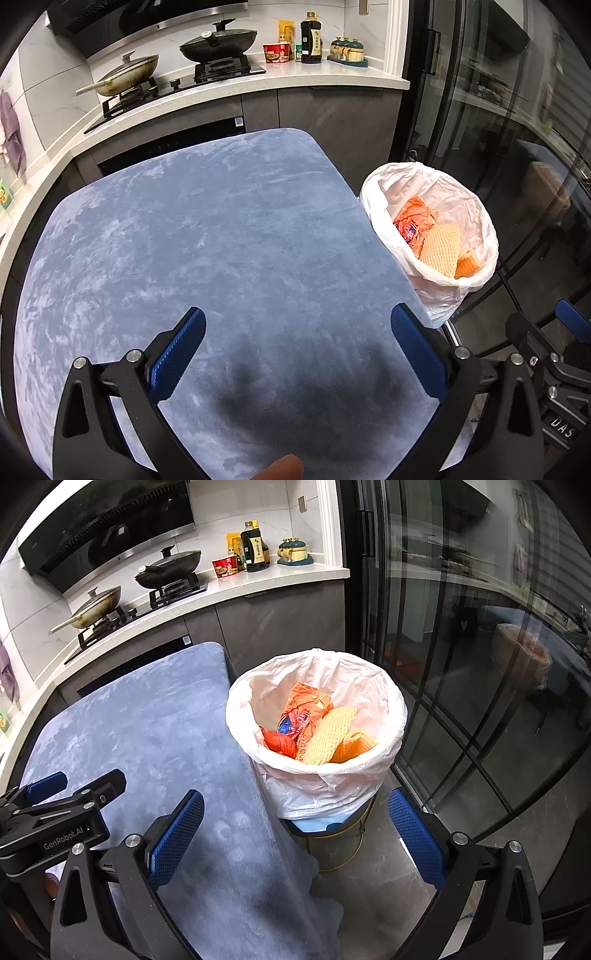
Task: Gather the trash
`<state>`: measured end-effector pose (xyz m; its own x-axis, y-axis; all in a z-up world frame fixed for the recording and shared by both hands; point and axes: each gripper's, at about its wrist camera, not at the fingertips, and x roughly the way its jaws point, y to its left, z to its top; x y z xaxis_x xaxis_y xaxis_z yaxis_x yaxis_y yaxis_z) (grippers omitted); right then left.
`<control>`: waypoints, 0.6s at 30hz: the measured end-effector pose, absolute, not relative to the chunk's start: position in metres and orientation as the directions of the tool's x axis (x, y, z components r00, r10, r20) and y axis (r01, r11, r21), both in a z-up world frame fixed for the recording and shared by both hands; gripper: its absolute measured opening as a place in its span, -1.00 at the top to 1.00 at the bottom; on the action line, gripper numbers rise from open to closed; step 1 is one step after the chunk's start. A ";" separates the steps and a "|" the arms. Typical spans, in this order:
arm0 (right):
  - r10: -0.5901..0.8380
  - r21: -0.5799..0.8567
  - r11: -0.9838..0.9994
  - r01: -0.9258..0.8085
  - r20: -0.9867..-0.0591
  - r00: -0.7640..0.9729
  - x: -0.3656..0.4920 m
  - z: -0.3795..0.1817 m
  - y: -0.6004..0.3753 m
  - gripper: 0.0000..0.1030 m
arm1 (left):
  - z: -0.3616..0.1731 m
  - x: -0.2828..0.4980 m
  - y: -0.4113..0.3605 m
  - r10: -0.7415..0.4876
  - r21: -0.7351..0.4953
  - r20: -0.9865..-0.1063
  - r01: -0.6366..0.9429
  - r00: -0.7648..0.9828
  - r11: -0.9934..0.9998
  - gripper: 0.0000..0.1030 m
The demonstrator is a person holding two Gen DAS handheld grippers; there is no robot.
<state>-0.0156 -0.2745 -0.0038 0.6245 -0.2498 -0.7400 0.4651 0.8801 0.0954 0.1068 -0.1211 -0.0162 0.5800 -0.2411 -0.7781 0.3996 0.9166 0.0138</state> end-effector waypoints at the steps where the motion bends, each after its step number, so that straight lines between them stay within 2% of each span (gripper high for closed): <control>1: -0.251 0.095 0.880 0.466 -0.740 0.624 -0.015 -0.004 -0.275 -0.87 | -0.016 0.106 -0.121 -0.241 0.014 -0.777 0.399 0.581 0.917 -0.86; 18: -0.255 0.091 0.876 0.473 -0.745 0.616 -0.020 -0.007 -0.281 -0.87 | -0.020 0.099 -0.128 -0.250 0.014 -0.788 0.423 0.562 0.906 -0.86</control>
<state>-0.0196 -0.2807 -0.0069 0.6156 -0.2555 -0.7455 0.4733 0.8762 0.0906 0.0992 -0.1279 -0.0200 0.5620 -0.2502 -0.7884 0.4233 0.9059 0.0142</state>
